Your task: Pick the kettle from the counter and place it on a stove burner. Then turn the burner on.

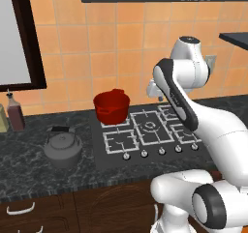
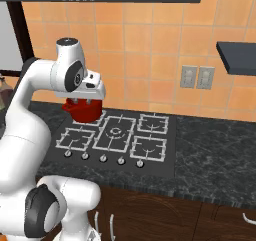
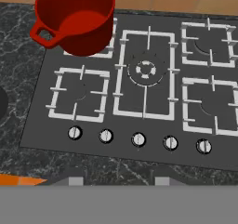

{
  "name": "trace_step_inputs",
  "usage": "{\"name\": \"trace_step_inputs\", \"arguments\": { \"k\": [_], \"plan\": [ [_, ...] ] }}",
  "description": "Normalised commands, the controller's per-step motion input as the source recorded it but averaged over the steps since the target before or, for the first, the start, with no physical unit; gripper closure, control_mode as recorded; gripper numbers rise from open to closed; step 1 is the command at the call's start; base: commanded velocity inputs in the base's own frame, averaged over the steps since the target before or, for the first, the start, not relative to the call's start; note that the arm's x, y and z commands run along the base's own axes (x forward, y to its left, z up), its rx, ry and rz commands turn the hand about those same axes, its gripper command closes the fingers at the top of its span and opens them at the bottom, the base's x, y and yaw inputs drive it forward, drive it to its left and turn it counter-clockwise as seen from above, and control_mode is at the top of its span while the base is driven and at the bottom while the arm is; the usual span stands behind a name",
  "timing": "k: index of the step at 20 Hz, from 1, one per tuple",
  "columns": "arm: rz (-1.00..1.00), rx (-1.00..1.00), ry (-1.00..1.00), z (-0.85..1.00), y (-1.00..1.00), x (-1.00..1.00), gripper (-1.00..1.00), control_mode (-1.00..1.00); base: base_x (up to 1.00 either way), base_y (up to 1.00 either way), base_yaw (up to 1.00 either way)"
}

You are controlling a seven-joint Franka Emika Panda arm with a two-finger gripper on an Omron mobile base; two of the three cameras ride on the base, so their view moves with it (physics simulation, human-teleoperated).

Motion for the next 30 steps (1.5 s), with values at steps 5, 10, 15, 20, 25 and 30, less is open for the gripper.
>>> {"name": "trace_step_inputs", "arguments": {
  "k": [5, 10, 15, 20, 25, 30],
  "plan": [
    [0.0, -0.01, 0.0, -0.12, 0.33, 0.0, -1.0, -1.0, 0.0, 0.0, 0.0],
    [0.12, 0.0, -0.06, -0.21, 0.66, 0.0, -1.0, -1.0, 0.0, 0.0, 0.0],
    [0.23, 0.0, -0.08, -0.21, 0.68, 0.0, -1.0, -1.0, 0.0, 0.0, 0.0],
    [0.28, 0.05, -0.01, -0.1, 0.63, -0.01, -1.0, -1.0, 0.0, 0.0, 0.0],
    [0.35, 0.08, 0.0, -0.01, 0.63, -0.01, -1.0, -1.0, 0.0, 0.0, 0.0],
    [0.33, 0.02, 0.0, -0.17, 0.68, -0.04, -1.0, -1.0, 0.0, 0.0, 0.0]
  ]
}}
